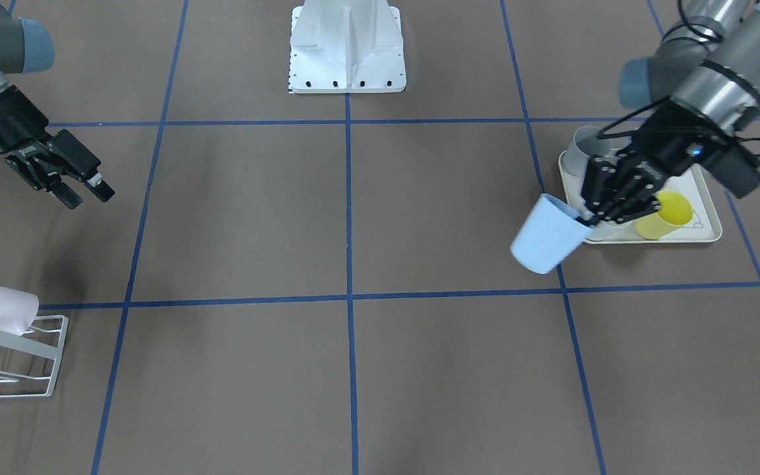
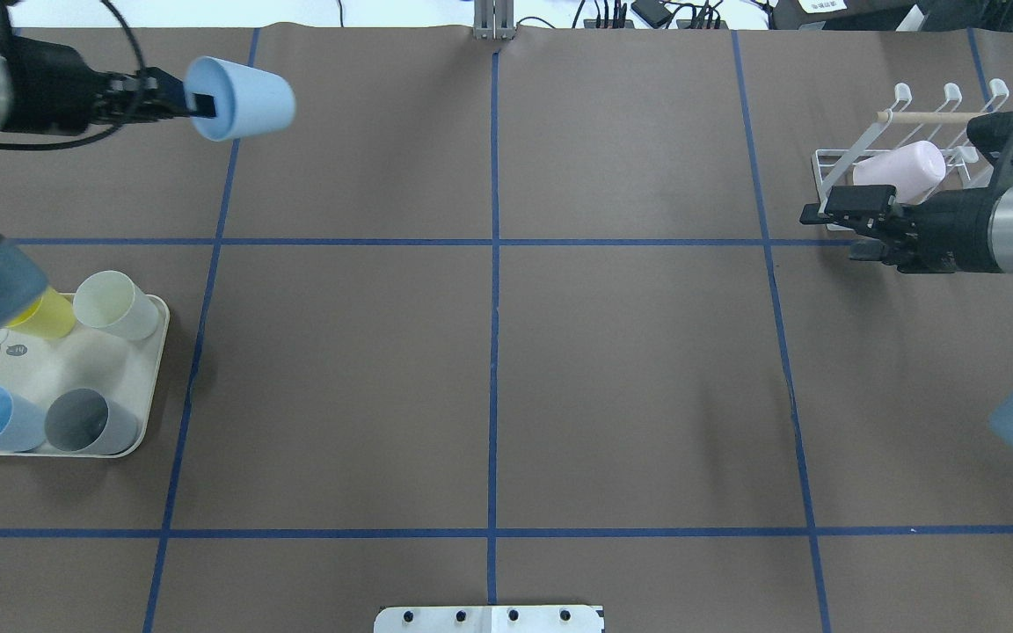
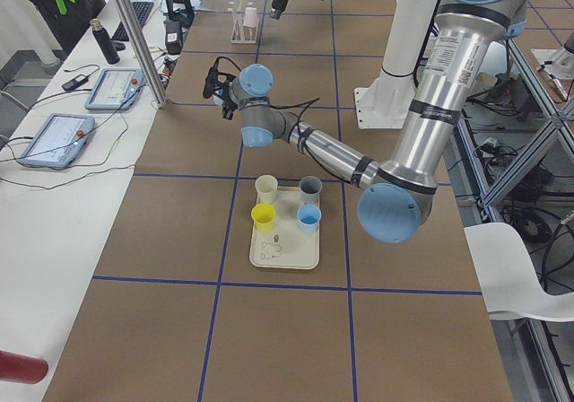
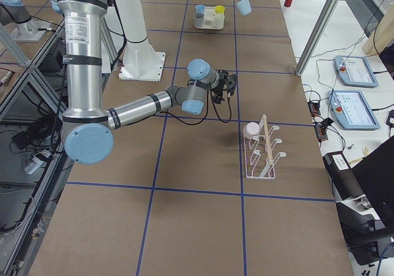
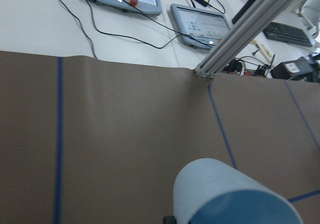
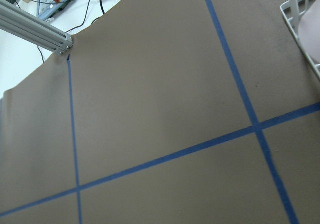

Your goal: Transfer IKEA cup to right arm and place on rack

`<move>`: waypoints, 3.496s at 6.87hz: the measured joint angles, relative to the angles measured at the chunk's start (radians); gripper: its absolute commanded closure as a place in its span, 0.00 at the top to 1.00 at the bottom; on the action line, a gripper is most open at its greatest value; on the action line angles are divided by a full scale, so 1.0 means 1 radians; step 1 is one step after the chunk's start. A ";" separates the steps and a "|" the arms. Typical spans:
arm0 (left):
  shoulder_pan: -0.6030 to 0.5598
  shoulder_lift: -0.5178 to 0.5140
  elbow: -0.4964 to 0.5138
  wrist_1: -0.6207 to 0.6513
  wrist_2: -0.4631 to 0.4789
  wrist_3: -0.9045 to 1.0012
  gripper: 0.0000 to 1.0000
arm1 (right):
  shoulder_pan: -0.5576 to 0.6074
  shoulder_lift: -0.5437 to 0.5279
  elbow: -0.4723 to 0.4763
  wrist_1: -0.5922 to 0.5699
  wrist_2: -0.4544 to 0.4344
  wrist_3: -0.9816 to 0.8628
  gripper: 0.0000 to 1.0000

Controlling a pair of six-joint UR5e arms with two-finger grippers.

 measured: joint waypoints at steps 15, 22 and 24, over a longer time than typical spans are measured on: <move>0.448 -0.240 0.032 -0.373 0.498 -0.553 0.00 | -0.112 0.193 -0.024 0.475 -0.239 0.998 1.00; 0.450 -0.241 0.028 -0.361 0.491 -0.557 0.00 | -0.176 0.226 -0.025 0.472 -0.279 0.983 1.00; 0.451 -0.250 0.032 -0.358 0.492 -0.558 0.00 | -0.184 0.232 -0.024 0.473 -0.279 0.982 1.00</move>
